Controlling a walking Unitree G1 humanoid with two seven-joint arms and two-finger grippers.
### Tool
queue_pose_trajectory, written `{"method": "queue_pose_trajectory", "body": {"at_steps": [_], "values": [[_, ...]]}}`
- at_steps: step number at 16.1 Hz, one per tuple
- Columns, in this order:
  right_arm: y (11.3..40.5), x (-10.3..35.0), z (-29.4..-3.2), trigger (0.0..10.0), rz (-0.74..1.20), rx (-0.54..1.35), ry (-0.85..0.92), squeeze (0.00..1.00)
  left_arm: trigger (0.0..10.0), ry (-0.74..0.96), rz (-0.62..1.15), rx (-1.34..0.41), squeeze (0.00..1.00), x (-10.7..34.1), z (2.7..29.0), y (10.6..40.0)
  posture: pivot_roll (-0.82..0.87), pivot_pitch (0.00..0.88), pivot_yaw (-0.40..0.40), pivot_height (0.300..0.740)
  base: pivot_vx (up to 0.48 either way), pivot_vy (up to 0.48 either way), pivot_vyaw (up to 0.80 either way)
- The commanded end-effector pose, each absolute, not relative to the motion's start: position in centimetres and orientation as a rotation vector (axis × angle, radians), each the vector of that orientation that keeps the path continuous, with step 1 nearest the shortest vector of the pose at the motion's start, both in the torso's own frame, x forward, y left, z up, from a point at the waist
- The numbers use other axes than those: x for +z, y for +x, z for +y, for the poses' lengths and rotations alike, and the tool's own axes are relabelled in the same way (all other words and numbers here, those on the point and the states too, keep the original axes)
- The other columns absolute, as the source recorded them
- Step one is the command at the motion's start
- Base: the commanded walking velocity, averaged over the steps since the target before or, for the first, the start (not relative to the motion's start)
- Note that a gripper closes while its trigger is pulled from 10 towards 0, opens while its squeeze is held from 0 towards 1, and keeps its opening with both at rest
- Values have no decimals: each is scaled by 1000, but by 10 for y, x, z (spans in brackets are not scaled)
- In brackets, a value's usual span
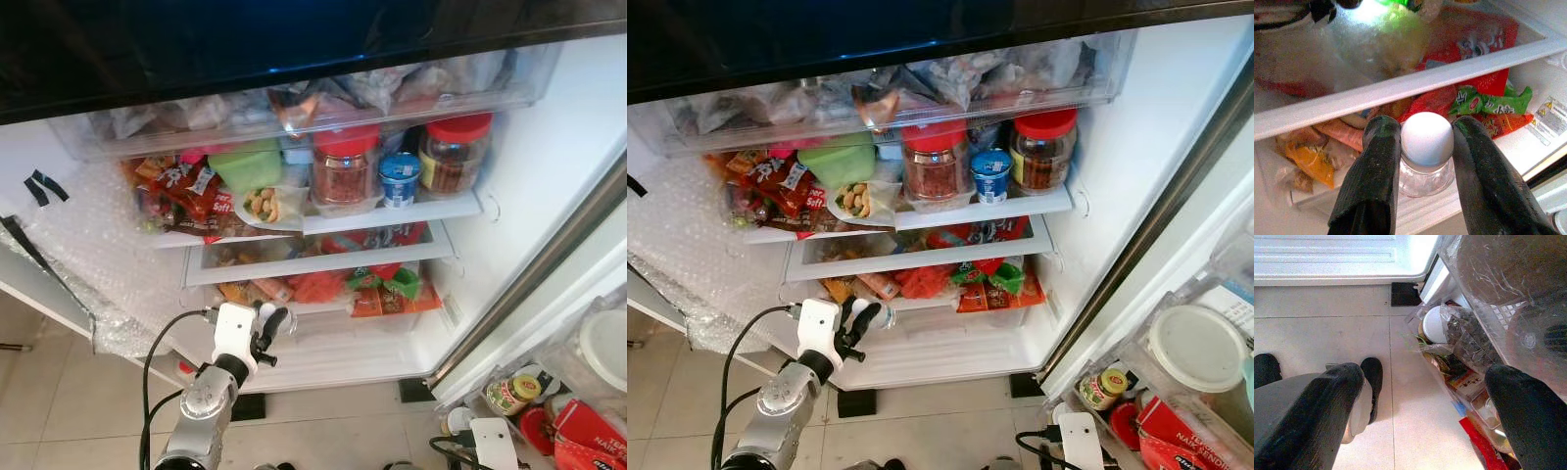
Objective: Restocking fridge
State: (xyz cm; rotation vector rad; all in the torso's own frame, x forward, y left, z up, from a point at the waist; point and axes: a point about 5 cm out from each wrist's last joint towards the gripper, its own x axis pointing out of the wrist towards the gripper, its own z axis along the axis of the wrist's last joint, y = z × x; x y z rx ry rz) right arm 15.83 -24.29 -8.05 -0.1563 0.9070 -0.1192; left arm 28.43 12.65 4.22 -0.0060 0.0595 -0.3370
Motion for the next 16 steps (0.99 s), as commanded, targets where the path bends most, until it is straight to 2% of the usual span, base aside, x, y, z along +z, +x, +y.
{"method": "queue_pose_trajectory", "body": {"at_steps": [1,3,6,14,16], "values": [[151,-84,-241,10000,931,-128,-132,0,10000,-9,42,-323,0,45,128,285,-91,181,95,740,0,0,0],[151,-84,-241,10000,933,-126,-126,0,10000,-9,35,-323,0,46,128,286,-90,183,95,721,0,0,0],[150,-85,-240,10000,926,-117,-110,0,10000,-9,29,-323,0,48,128,286,-91,185,97,667,0,0,0],[147,-86,-240,10000,935,-149,-98,0,10000,-29,-6,-319,0,60,125,293,-90,172,100,667,0,0,0],[147,-86,-240,10000,931,-151,-89,0,10000,-20,-14,-321,0,62,124,294,-90,178,99,628,0,0,0]]}}
